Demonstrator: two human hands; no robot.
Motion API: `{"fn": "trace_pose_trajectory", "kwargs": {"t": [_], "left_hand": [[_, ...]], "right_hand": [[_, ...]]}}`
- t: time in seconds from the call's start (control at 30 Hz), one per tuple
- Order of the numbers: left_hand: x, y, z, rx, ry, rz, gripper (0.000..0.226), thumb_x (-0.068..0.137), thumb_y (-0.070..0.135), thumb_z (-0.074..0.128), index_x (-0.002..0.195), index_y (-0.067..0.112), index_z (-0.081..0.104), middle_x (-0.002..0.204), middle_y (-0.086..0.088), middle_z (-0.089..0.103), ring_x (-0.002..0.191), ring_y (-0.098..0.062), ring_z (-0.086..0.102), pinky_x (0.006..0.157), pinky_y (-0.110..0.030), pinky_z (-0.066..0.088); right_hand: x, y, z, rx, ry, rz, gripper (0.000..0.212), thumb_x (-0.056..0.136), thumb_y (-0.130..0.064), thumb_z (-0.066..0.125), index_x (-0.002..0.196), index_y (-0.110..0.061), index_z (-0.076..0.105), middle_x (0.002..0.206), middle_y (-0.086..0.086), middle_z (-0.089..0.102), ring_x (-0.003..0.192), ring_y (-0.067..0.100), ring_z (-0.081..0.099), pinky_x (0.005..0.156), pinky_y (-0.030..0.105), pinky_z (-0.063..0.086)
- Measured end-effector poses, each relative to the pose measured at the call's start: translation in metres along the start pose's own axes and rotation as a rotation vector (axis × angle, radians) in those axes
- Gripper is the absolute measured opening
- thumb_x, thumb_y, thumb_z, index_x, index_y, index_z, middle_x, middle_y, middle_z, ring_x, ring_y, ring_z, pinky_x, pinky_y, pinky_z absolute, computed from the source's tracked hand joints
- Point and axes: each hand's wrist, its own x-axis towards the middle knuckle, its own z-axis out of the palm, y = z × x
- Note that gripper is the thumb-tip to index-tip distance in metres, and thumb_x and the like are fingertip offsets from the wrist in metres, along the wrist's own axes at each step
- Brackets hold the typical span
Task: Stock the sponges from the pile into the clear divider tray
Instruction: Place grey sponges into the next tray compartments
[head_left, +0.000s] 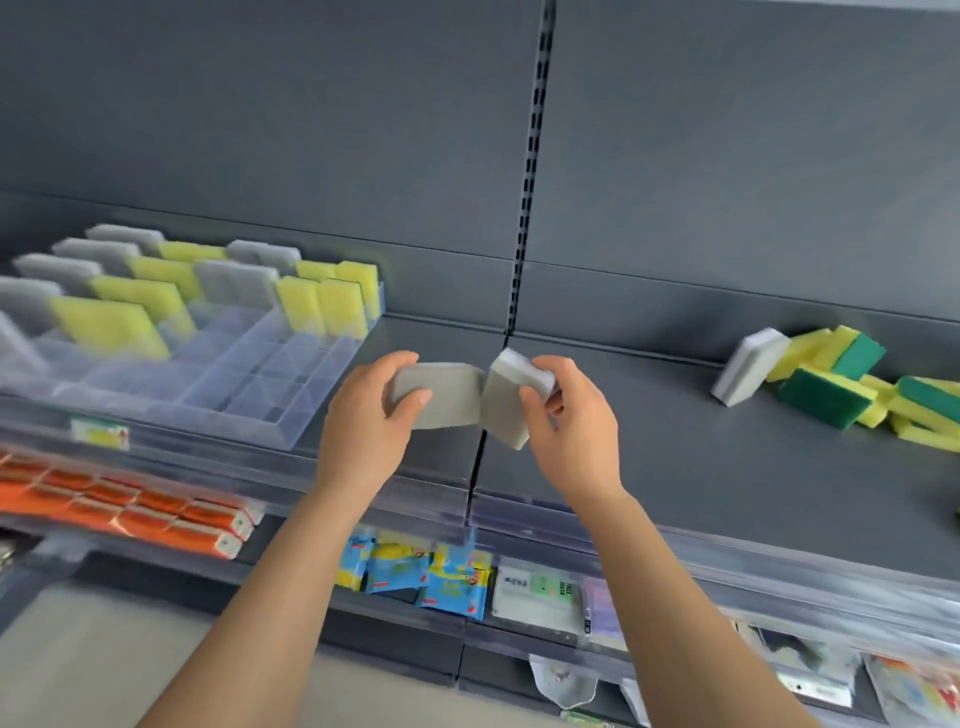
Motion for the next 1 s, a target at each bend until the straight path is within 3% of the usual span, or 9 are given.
{"fn": "trace_pose_trajectory", "kwargs": {"t": [0.13, 0.27, 0.43, 0.63, 0.77, 1.0], "left_hand": [[0.015, -0.035, -0.048, 0.037, -0.016, 0.016, 0.044, 0.091, 0.023, 0.056, 0.133, 0.028, 0.047, 0.115, -0.003, 0.052, 0.108, -0.017, 0.047, 0.082, -0.023, 0.032], [0.029, -0.067, -0.087, 0.01, 0.025, -0.001, 0.051, 0.089, 0.023, 0.06, 0.136, 0.026, 0.041, 0.125, -0.002, 0.051, 0.113, -0.018, 0.047, 0.088, -0.03, 0.038], [0.049, -0.098, -0.124, -0.019, 0.135, -0.044, 0.043, 0.083, 0.025, 0.068, 0.116, 0.014, 0.043, 0.105, 0.005, 0.049, 0.1, -0.021, 0.051, 0.077, -0.031, 0.04], [0.085, -0.13, -0.152, 0.017, 0.207, -0.006, 0.037, 0.081, 0.022, 0.07, 0.111, 0.019, 0.049, 0.108, 0.004, 0.057, 0.099, -0.02, 0.053, 0.081, -0.038, 0.047], [0.115, -0.148, -0.163, 0.09, 0.259, 0.019, 0.038, 0.08, 0.018, 0.071, 0.115, 0.017, 0.055, 0.114, 0.0, 0.058, 0.103, -0.018, 0.052, 0.086, -0.029, 0.042], [0.162, -0.169, -0.175, 0.241, 0.265, 0.04, 0.037, 0.08, 0.01, 0.069, 0.113, 0.021, 0.06, 0.113, -0.003, 0.051, 0.099, -0.017, 0.049, 0.078, -0.015, 0.03]], "right_hand": [[0.005, -0.041, 0.047, 0.019, -0.01, -0.008, 0.021, 0.092, -0.024, 0.054, 0.112, -0.022, 0.054, 0.093, -0.003, 0.06, 0.085, 0.019, 0.054, 0.074, 0.039, 0.048], [0.008, -0.075, 0.089, 0.034, -0.007, -0.022, 0.023, 0.092, -0.024, 0.053, 0.115, -0.021, 0.054, 0.093, -0.001, 0.059, 0.085, 0.02, 0.054, 0.074, 0.04, 0.049], [0.022, -0.108, 0.129, 0.059, -0.033, -0.039, 0.023, 0.093, -0.025, 0.054, 0.115, -0.021, 0.054, 0.093, -0.002, 0.06, 0.083, 0.017, 0.055, 0.073, 0.034, 0.047], [0.056, -0.131, 0.174, 0.141, -0.088, -0.043, 0.023, 0.089, -0.027, 0.061, 0.111, -0.023, 0.058, 0.09, -0.005, 0.064, 0.079, 0.014, 0.059, 0.074, 0.032, 0.05], [0.082, -0.139, 0.202, 0.167, -0.132, -0.062, 0.023, 0.088, -0.028, 0.062, 0.111, -0.024, 0.058, 0.087, -0.006, 0.063, 0.075, 0.013, 0.058, 0.072, 0.026, 0.047], [0.123, -0.151, 0.246, 0.227, -0.19, -0.112, 0.024, 0.089, -0.026, 0.061, 0.112, -0.023, 0.058, 0.092, -0.005, 0.063, 0.076, 0.013, 0.058, 0.072, 0.028, 0.049]]}}
